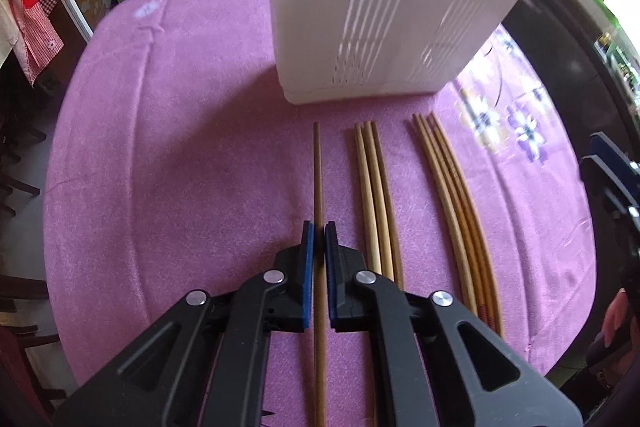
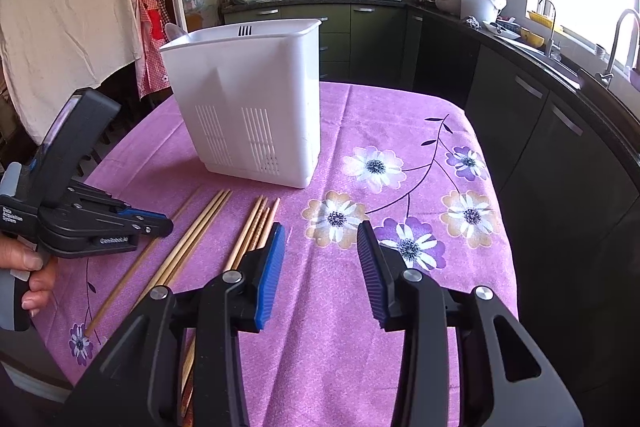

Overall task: Organize utensils
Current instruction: 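Lift the chopstick upright with the left gripper while the right gripper grasps another chopstick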

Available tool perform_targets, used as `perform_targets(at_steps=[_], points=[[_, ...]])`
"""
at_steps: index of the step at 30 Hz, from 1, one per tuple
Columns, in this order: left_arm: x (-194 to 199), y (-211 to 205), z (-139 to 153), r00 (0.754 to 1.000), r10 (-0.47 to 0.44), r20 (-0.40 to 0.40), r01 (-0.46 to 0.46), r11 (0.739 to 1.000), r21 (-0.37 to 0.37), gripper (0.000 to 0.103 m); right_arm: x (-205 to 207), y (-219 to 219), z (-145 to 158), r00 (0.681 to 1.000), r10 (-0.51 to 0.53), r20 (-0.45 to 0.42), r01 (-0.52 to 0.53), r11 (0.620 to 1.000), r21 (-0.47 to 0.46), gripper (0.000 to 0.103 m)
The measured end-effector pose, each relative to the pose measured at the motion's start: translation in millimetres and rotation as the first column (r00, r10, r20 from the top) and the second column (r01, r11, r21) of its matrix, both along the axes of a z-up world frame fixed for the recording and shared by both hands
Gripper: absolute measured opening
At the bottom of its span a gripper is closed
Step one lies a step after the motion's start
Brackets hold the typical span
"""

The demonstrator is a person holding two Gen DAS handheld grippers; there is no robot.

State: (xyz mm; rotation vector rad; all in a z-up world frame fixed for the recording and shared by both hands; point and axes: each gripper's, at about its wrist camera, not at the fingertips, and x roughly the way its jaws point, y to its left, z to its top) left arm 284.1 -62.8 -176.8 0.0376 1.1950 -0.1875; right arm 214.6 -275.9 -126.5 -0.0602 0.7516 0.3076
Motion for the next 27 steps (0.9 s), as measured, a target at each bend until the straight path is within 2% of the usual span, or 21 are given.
perform_targets(at_steps=[5,9,14,22,27], points=[[-17.0,12.2,35.6,0.994,-0.005,0.113,0.009,0.999,-0.039,0.006,0.8,0.8,1.7,1.0,-0.002,0.002,0.002,1.0,0.001,0.038],[-39.3,19.2,73.4,0.975,-0.014,0.222,0.025,0.999,-0.046,0.006,-0.1,3.2,4.0,1.0,0.002,0.006,-0.002,1.0,0.004,0.038],[-67.0,29.8,107.7,0.948,-0.016,0.317,0.036,0.998,-0.056,0.006,-1.1,7.7,5.3,1.0,0.014,0.005,-0.014,1.0,0.001,0.038],[-99.9,27.4,125.4,0.921,-0.03,0.388,0.046,0.998,-0.032,0.006,4.0,15.5,3.6,0.998,0.048,-0.029,-0.048,0.999,0.007,0.038],[-111.2,32.1,125.7,0.915,-0.041,0.401,0.055,0.998,-0.026,0.006,32.5,24.1,-8.1,0.982,0.122,-0.145,-0.115,0.992,0.053,0.038]])
